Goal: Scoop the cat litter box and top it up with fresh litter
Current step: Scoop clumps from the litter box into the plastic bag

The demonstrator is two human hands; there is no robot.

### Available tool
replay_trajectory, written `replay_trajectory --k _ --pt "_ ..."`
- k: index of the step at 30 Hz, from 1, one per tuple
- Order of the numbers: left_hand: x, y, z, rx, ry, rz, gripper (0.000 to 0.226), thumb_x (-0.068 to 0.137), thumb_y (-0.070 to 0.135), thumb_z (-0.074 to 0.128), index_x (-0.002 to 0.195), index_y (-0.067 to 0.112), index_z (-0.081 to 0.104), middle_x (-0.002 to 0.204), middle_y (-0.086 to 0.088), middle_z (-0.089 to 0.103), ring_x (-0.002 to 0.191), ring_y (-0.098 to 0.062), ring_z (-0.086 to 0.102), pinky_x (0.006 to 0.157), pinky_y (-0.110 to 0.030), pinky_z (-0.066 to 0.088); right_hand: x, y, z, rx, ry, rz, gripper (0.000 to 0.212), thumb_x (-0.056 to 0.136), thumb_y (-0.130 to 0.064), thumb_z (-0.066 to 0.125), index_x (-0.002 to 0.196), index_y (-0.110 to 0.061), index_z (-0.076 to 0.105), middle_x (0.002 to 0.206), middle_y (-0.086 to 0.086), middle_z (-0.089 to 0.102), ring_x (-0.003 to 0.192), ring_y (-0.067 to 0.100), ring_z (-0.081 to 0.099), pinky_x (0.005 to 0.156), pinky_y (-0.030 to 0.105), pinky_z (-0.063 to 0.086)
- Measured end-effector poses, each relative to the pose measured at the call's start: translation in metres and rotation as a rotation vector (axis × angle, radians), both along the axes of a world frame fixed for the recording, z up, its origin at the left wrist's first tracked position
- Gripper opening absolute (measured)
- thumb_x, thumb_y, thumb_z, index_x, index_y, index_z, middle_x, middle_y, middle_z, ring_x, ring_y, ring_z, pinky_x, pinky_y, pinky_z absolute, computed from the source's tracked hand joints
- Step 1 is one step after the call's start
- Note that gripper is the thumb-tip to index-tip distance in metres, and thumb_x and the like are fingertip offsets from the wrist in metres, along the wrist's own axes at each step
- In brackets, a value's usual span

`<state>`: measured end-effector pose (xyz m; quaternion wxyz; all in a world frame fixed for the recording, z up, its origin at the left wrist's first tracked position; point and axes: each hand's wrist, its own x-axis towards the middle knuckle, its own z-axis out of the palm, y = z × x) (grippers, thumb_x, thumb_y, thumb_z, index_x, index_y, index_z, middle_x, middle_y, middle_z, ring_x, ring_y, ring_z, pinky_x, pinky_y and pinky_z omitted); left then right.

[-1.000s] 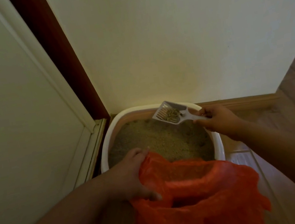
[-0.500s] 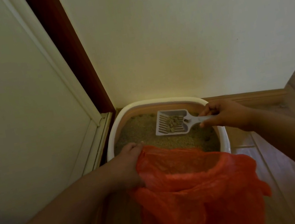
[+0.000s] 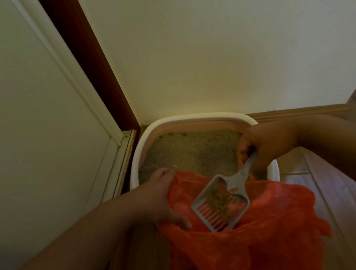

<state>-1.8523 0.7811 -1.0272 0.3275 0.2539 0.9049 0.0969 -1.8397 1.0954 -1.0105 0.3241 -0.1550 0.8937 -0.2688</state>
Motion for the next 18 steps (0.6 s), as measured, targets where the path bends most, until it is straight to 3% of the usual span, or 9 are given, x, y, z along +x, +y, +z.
replay_trajectory --k 3,7,9,13,18 --pt "0.000 0.001 -0.001 0.005 0.030 -0.007 0.138 0.064 0.049 0.091 0.160 0.030 -0.007 0.166 0.012 -0.003 0.151 -0.017 0.017 0.116 -0.027 0.027 -0.003 -0.024 0.007 0.155 0.038 0.160 0.019 0.082 -0.021 0.079 0.100 -0.027 0.075 0.086 -0.016 0.069 0.076 -0.006 0.062 0.064 0.011 0.046" --pt "0.000 0.001 -0.001 0.024 0.024 -0.010 0.141 0.063 0.049 0.091 0.160 0.031 -0.009 0.166 0.014 -0.004 0.152 -0.018 0.017 0.117 -0.029 0.027 -0.007 -0.043 0.015 0.343 0.127 0.299 0.021 0.082 -0.024 0.075 0.103 -0.026 0.072 0.091 -0.006 0.070 0.083 0.013 0.065 0.075 0.036 0.056" --pt "0.001 0.002 -0.001 0.027 0.020 -0.018 0.140 0.063 0.048 0.091 0.160 0.032 -0.009 0.165 0.015 -0.005 0.152 -0.018 0.016 0.116 -0.027 0.027 -0.006 -0.048 0.021 0.387 0.150 0.317 0.019 0.082 -0.025 0.073 0.101 -0.027 0.071 0.089 -0.005 0.070 0.080 0.017 0.066 0.074 0.040 0.057" --pt "0.002 0.000 0.002 0.092 0.039 -0.005 0.130 0.069 0.042 0.090 0.160 0.035 -0.002 0.164 0.016 0.005 0.149 -0.015 0.023 0.114 -0.027 0.035 0.001 -0.060 0.033 0.475 0.179 0.403 0.011 0.088 -0.025 0.068 0.098 -0.031 0.069 0.075 -0.016 0.057 0.063 0.001 0.053 0.055 0.018 0.042" --pt "0.001 -0.001 0.004 0.278 0.170 0.040 0.101 0.081 0.014 0.079 0.160 0.033 0.018 0.152 0.015 0.029 0.132 -0.004 0.040 0.086 -0.006 0.044 0.003 -0.066 0.038 0.527 0.147 0.469 0.020 0.086 -0.021 0.072 0.104 -0.028 0.070 0.070 -0.017 0.051 0.060 -0.001 0.046 0.053 0.016 0.035"
